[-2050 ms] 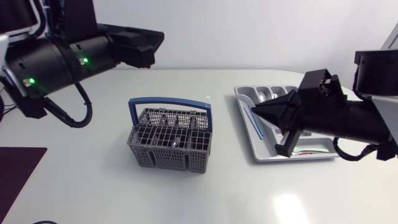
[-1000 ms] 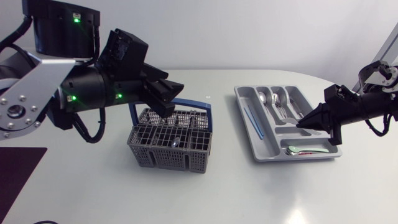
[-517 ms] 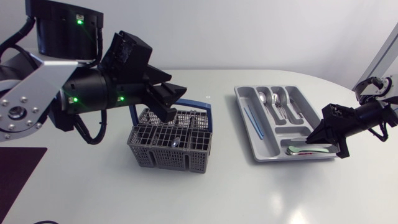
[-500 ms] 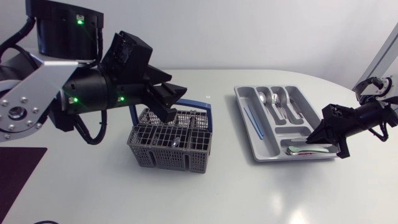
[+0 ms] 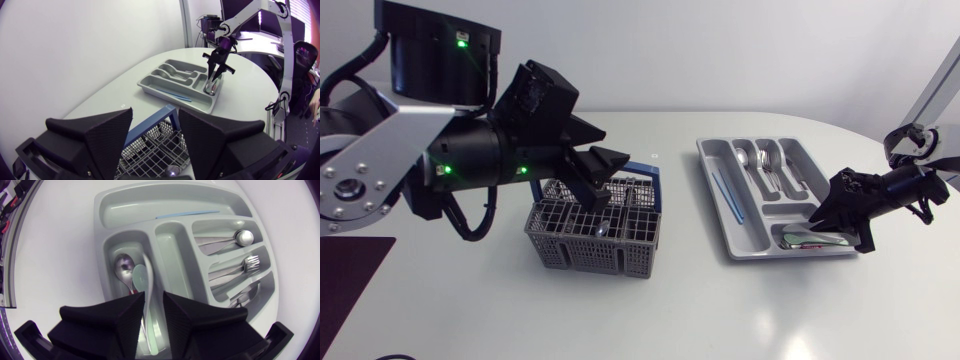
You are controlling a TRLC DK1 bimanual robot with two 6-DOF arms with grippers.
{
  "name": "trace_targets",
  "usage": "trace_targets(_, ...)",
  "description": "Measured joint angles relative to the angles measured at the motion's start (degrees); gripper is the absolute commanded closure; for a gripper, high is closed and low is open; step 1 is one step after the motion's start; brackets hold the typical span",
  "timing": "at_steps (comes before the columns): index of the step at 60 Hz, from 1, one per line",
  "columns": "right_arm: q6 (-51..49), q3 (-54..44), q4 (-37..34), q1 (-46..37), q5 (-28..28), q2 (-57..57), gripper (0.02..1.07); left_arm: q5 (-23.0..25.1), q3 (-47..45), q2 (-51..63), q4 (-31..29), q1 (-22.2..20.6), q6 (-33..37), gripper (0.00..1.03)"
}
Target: Unload the cutlery basket into the drawer organizer.
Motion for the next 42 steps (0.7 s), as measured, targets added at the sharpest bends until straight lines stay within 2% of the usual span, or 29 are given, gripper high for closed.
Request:
trace_targets(2,0.0,-0.09,0.26,0.09,-0.02,0.0,0.34,0.0,0.0,0.0,-0.15,-0.07,0.42,0.36)
trace_targets(10,0.66,-0.24,0.55,0.11,-0.52,-0.02,0.22,-0.02,0.0,0.0,-0.55,-0.5,1.05,0.36)
trace_targets(18,1.62,-0.61,0.5,-0.02,-3.34,-1.25,0.2,-0.02,0.0,-0.15,-1.81,-1.11,2.62,0.36)
trace_targets(29,2.86,-2.67,-0.24,-0.66,-7.19,-8.35,0.18,0.48,-0.26,-1.66,-3.54,-2.12,6.32,0.36)
trace_targets(42,5.11,-9.97,-0.42,-0.52,-11.78,-18.73,0.18,1.31,-2.82,-2.69,-5.46,-3.65,10.29,0.36)
